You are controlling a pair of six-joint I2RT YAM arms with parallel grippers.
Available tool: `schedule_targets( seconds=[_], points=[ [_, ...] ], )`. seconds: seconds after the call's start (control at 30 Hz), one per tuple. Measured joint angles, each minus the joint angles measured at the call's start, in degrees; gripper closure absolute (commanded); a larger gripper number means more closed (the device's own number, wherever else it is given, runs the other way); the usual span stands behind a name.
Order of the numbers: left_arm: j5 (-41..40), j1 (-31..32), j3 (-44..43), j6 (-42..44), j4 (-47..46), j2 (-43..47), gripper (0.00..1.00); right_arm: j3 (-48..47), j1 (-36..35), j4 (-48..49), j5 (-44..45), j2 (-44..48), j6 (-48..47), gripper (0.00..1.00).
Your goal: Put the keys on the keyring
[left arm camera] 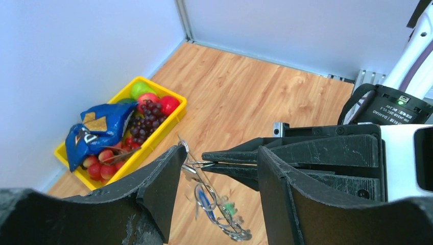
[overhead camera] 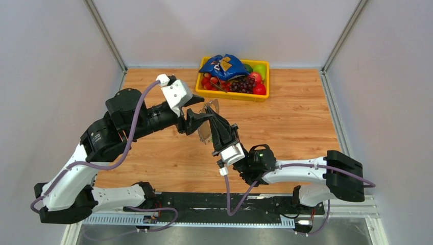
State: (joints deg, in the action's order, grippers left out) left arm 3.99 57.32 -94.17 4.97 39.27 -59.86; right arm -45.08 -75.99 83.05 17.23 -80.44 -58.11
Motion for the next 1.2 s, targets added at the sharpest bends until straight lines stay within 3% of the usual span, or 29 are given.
schedule_targets(
  seconds=[0.57, 0.77, 0.93, 1.2],
  points=[
    [4.2, 0.0, 3.5, 0.0, -6.6, 6.6, 0.34, 0.0, -0.1, 0.0, 0.0, 0.2, -0.1, 1.0],
    [0.7, 0.0, 9.2, -2.0, -8.7, 9.7, 0.32, 0.3, -0.5, -2.3, 3.8, 7.4, 3.0, 1.0],
    [-3.8, 0.0, 15.6, -4.7, -9.1, 12.6, 0.32, 2.0, -0.6, -11.3, 7.8, 18.1, 10.4, 1.0],
    [-4.1, 0.0, 22.8, -8.5, -11.3, 16.9, 0.31, 4.0, -0.6, -41.7, 4.4, 34.7, 25.7, 1.0]
  ],
)
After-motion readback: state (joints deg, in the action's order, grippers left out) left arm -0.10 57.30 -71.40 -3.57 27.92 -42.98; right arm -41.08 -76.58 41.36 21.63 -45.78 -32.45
